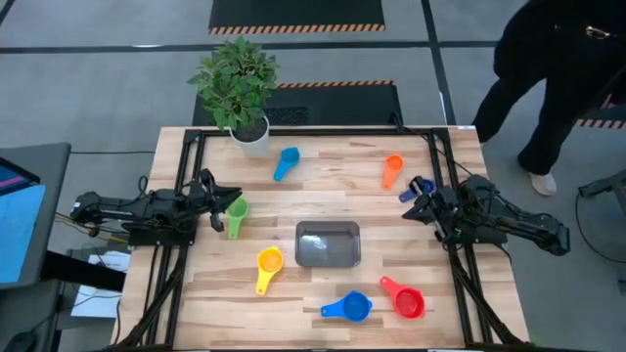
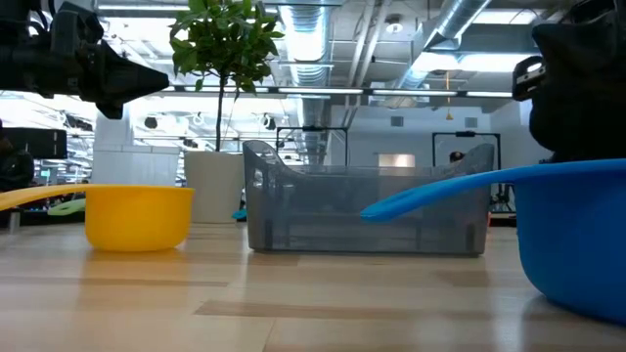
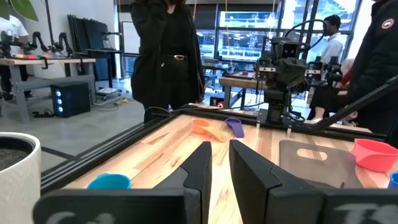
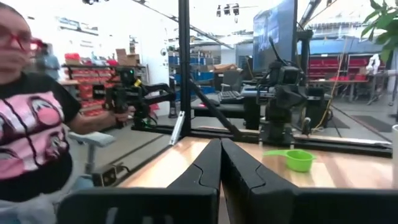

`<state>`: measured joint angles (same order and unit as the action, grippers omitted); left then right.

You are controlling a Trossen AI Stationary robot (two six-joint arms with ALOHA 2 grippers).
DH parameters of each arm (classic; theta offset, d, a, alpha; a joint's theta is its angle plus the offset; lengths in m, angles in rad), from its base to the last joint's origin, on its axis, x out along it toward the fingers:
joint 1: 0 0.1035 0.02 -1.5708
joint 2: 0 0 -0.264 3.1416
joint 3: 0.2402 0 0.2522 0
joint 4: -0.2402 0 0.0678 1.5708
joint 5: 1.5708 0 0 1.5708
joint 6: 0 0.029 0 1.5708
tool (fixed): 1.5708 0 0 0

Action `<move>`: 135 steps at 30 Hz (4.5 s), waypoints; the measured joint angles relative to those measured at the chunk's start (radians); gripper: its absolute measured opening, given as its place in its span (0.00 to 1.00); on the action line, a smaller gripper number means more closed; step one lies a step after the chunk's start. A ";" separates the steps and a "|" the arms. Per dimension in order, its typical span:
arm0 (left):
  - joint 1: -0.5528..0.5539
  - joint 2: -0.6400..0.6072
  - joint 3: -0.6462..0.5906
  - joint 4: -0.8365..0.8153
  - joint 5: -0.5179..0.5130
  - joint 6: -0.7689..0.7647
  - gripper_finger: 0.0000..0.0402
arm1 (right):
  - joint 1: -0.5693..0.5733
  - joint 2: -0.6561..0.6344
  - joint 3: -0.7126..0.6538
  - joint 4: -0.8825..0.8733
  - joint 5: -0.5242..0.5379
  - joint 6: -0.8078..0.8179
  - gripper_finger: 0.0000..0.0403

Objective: Nest measuring cups in basket
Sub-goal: Put the red measuring cup into the black bin

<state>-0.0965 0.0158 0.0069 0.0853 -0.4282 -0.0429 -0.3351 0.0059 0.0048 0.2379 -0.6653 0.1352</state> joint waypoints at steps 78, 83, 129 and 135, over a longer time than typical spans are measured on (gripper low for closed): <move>0.003 1.108 0.601 0.262 0.023 0.292 0.11 | 0.586 1.123 0.669 -0.657 0.575 0.282 0.05; 0.001 1.109 0.601 0.238 0.059 0.307 0.11 | 0.587 1.287 0.669 -0.632 0.540 0.324 0.07; -0.073 1.110 0.601 0.130 0.128 0.177 0.11 | 1.071 1.521 0.968 -1.119 0.458 1.096 0.32; -0.073 1.110 0.601 0.130 0.127 0.171 0.11 | 1.049 1.518 0.968 -1.119 0.469 1.088 0.42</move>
<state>-0.1692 1.1255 0.6079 0.2150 -0.3012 0.1284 0.7143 1.5242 0.9733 -0.8812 -0.1968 1.2228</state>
